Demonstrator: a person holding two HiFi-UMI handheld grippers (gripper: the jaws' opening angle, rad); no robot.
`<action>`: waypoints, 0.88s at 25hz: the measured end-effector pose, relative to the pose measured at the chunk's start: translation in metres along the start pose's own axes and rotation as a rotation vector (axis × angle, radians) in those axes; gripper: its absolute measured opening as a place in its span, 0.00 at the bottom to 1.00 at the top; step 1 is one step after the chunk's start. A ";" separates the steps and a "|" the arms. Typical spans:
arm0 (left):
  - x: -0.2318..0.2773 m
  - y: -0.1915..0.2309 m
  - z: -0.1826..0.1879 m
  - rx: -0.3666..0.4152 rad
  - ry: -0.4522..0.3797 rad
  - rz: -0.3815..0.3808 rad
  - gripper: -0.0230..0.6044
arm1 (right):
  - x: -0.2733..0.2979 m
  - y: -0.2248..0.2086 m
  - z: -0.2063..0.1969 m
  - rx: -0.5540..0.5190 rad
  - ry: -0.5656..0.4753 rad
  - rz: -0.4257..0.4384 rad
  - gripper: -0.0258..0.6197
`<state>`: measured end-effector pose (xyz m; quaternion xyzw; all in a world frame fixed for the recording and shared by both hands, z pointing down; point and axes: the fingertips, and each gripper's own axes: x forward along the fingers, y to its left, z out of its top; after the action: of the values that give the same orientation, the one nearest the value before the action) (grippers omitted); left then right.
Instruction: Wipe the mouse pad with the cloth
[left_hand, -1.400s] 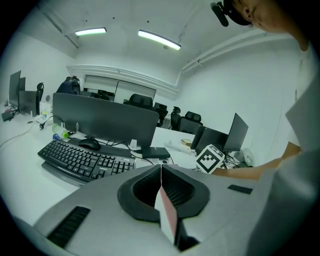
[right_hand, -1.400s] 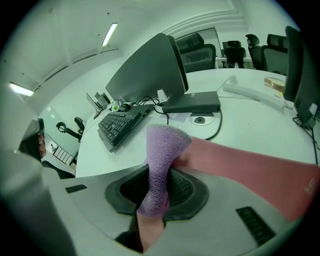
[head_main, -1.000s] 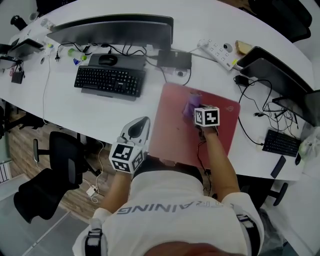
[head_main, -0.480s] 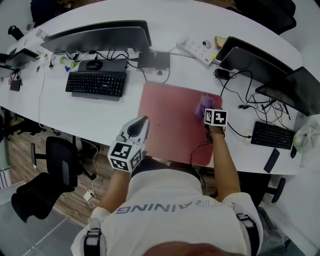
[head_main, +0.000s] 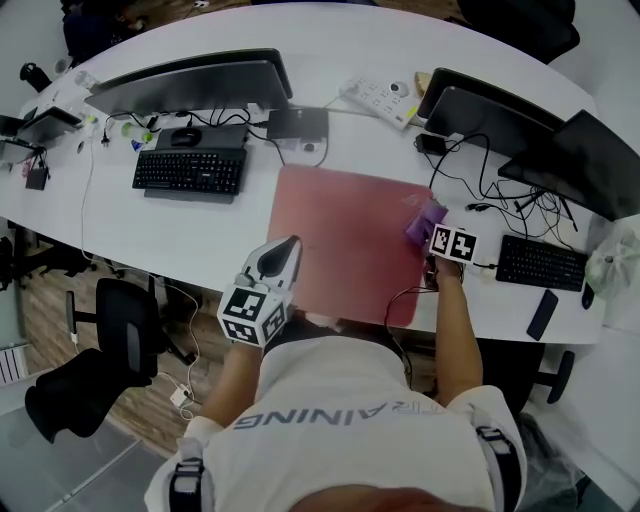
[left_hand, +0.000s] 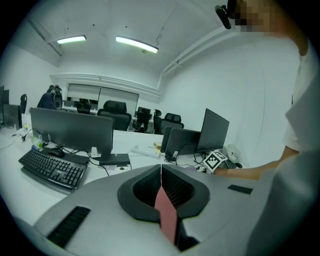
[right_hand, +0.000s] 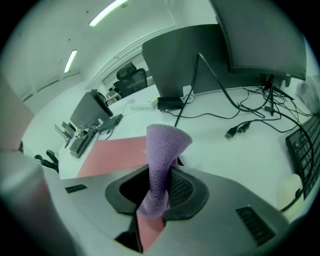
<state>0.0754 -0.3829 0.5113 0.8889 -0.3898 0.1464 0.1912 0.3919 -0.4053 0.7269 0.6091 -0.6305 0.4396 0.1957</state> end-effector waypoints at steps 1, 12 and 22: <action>-0.002 0.001 0.002 0.003 -0.005 0.001 0.09 | -0.006 0.007 0.004 0.006 -0.021 0.021 0.19; -0.038 0.062 0.011 -0.099 -0.057 0.016 0.09 | -0.031 0.203 0.019 -0.068 -0.111 0.330 0.19; -0.120 0.167 -0.021 -0.099 -0.024 0.117 0.09 | 0.023 0.410 -0.046 -0.214 0.046 0.526 0.19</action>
<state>-0.1299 -0.4010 0.5187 0.8558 -0.4499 0.1273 0.2214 -0.0113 -0.4349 0.6401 0.3904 -0.8050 0.4200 0.1524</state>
